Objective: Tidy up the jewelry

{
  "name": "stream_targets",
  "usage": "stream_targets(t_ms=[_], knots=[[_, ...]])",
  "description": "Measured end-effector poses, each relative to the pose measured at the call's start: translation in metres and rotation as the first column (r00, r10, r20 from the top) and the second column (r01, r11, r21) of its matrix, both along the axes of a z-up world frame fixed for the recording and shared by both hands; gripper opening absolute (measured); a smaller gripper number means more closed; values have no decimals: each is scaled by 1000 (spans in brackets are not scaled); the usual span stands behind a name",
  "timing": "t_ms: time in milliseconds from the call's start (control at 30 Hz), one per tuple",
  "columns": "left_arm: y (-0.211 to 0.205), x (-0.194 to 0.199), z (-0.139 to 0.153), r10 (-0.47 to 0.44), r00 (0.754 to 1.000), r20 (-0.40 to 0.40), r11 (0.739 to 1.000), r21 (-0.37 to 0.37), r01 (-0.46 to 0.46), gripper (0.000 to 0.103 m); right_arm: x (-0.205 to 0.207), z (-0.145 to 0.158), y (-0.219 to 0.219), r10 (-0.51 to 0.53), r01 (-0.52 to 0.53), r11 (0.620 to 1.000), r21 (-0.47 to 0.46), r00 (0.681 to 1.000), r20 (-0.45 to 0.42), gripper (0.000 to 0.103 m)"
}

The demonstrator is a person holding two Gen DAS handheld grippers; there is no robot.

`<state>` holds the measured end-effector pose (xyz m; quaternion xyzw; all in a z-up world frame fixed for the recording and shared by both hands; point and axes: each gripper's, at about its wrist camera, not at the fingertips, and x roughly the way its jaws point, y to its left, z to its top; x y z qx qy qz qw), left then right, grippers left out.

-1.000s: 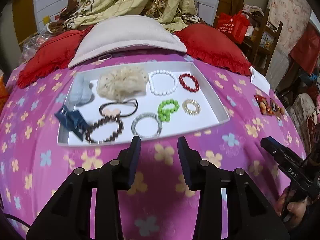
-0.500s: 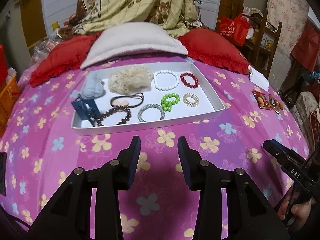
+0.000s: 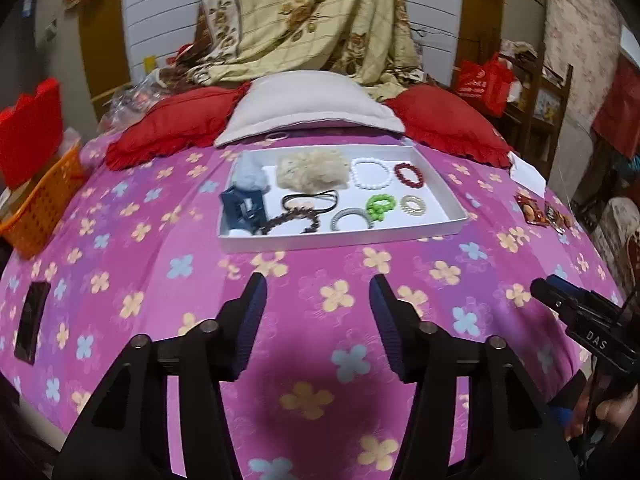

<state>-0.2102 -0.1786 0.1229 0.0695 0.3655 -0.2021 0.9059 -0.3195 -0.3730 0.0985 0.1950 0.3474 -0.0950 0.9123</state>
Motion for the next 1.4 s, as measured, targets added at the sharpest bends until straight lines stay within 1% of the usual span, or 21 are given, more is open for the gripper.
stream_targets(t_ms=[167, 233, 267, 333, 400, 500, 600, 667, 767, 833, 933, 1033, 1167, 1300, 1333, 1400], knots=[[20, 2, -1, 39, 998, -40, 998, -57, -41, 54, -1, 6, 13, 16, -16, 1000, -21, 1000, -13, 47], [27, 1, -3, 47, 998, -50, 996, -67, -51, 54, -2, 5, 17, 20, -20, 999, -30, 1000, -14, 60], [29, 2, -4, 52, 997, -51, 997, -59, -55, 54, -2, 4, 19, 18, -18, 999, -31, 1000, -15, 61], [33, 2, -4, 67, 997, -46, 997, -45, -70, 55, 1, 2, 21, 24, -24, 1000, -19, 999, -26, 61], [41, 2, -2, 89, 995, -44, 994, -59, -91, 55, 4, 2, 26, 40, -40, 999, -16, 999, -28, 61], [56, 2, -1, 121, 991, -55, 990, -72, -125, 55, 5, 2, 33, 61, -62, 997, -35, 998, -25, 62], [66, 7, -2, 152, 988, -41, 987, -37, -154, 55, 13, -7, 32, 68, -70, 997, -28, 996, -59, 62], [73, 14, -4, 176, 984, -36, 984, -28, -177, 56, 18, -7, 27, 59, -60, 998, -21, 996, -67, 62], [79, 30, -9, 191, 980, -50, 981, -27, -192, 58, 22, -6, 22, 42, -43, 999, -20, 997, -66, 62], [78, 43, -14, 193, 979, -65, 981, -20, -195, 58, 25, -8, 20, 31, -34, 999, -24, 996, -83, 62], [75, 53, -17, 190, 979, -68, 981, -23, -192, 58, 29, -13, 22, 33, -36, 999, -29, 993, -111, 62], [70, 48, -14, 189, 981, -47, 981, -36, -190, 58, 33, -12, 32, 53, -59, 997, -44, 991, -120, 62], [69, 33, -9, 218, 976, -8, 976, -14, -218, 58, 41, -9, 48, 92, -101, 993, -67, 988, -126, 62], [73, 17, 5, 256, 966, 45, 967, -15, -256, 58, 42, 9, 64, 132, -141, 985, -101, 987, -92, 62], [74, 12, 10, 268, 961, 68, 963, -13, -268, 59, 42, 14, 67, 137, -145, 983, -109, 987, -81, 62], [75, 0, 22, 290, 949, 121, 957, -9, -291, 70, 38, 29, 74, 151, -157, 979, -132, 987, -52, 63]])
